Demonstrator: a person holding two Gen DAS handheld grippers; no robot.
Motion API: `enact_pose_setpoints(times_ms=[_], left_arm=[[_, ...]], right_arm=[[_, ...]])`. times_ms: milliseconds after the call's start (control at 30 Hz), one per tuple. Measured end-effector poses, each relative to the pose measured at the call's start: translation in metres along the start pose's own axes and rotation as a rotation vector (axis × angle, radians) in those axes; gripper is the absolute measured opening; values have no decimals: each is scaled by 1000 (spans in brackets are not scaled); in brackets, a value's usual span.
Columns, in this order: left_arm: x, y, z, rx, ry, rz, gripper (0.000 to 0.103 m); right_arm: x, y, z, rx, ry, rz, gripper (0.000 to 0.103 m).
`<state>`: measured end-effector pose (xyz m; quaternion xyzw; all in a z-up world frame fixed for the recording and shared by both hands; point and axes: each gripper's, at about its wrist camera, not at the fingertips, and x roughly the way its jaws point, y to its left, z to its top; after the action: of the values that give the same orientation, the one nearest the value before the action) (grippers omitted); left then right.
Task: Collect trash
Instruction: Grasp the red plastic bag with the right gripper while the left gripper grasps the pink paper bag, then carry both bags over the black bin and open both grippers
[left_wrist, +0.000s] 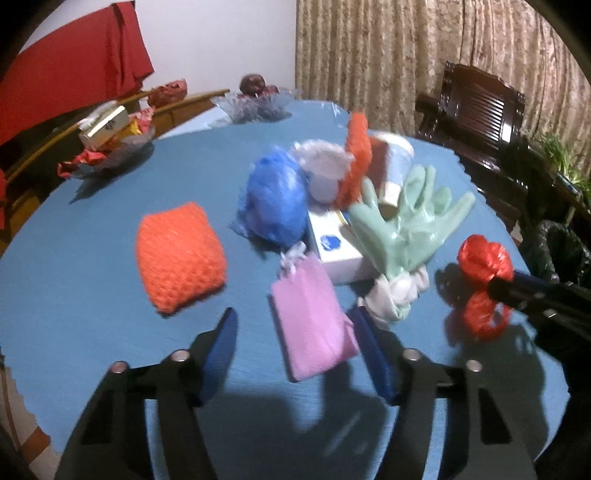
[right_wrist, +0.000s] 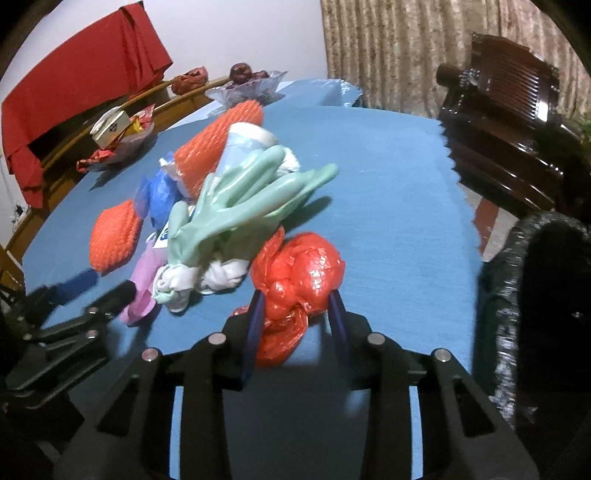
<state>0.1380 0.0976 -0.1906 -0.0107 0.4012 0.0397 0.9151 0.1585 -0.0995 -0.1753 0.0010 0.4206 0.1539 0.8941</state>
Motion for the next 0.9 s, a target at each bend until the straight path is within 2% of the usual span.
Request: enact_pose_setpoints(times_ms=[133,233,333,400,467,567,600,667,833,900], left_arm=[[9,-7,-5,6,28,-7,26],[5,-6,-5,7,17,-3,20],[-5,-5,-2,-1,-6,8,13],[-16,-3,2,-9,-29,11,12],[-28,-2,7,-9,-55,12,12],[-40,-5,9,-3,-76,10,11],[-42,-5,9,1,-78,8,11],[-43,-7,7,9,-76,9,11],[-35,-10,3,15,-54,5,11],[-31,-11,1,17,-46,3,11]], right_arm=[[-10,-8,0,5,-13,-13,34],[-15,-9,-1,8,-25,-15,34],[-23,-8,0,6,-36,-6,28],[-29,-6,1,1,-48,0,25],[-33,-4,1,-12,-50,8,16],[-35,-5,0,-11,-41,10,18],[-35,-6,-3,-9,-39,-4,21],[-29,-8,-5,-8,-23,-29,43],[-5,-12,-10,-3,17,-63,61],[5,-14,-10,2,40,-70,63]])
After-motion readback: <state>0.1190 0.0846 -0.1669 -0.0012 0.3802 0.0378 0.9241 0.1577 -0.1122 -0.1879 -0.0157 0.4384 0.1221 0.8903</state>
